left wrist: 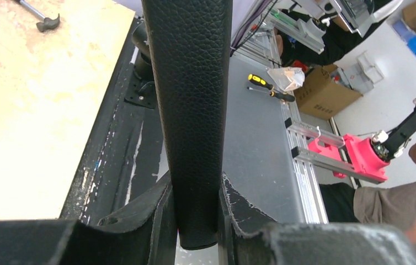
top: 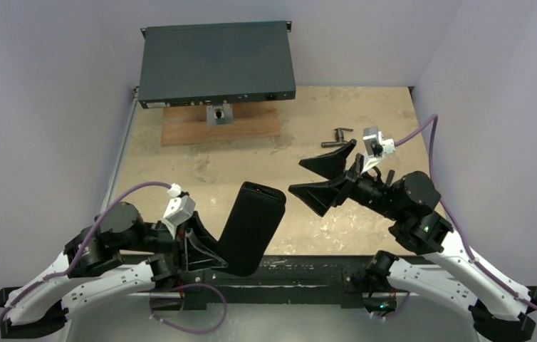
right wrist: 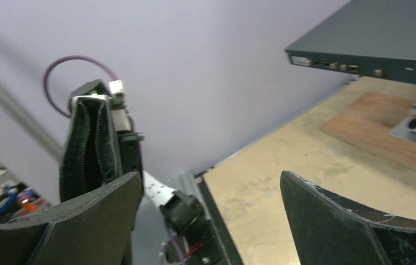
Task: Sort the hair-cutting tools
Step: Zip the hairdressing tool bag at the center of the board.
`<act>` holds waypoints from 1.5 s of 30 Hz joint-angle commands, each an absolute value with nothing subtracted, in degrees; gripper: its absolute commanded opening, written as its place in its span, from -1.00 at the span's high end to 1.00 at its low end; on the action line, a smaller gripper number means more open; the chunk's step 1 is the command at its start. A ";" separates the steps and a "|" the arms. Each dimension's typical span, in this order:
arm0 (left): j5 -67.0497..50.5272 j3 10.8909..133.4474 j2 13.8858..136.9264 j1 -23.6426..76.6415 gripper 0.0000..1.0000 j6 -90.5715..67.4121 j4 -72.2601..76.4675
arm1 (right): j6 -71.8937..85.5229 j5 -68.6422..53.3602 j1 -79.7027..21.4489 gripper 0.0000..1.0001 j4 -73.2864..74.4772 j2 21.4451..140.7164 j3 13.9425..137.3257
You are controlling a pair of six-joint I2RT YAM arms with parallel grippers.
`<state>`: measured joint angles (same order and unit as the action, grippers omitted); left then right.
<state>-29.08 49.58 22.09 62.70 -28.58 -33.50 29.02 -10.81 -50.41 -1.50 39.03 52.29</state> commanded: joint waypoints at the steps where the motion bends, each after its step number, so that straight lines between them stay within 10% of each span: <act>1: -32.25 53.30 23.97 62.84 1.00 -24.54 -31.63 | 35.46 -22.75 -50.18 -0.98 -8.11 40.48 55.56; 29: -27.74 65.76 37.46 62.84 1.00 -14.32 -41.90 | 36.64 -35.25 -50.10 -0.93 -0.12 48.40 61.38; 41: -25.75 70.55 43.44 62.79 1.00 -10.70 -44.53 | 34.72 -38.02 -50.04 0.90 2.86 48.71 61.21; 45: -22.31 70.54 43.45 62.76 1.00 -9.96 -43.81 | 34.57 -37.73 -50.05 1.00 2.98 48.30 61.59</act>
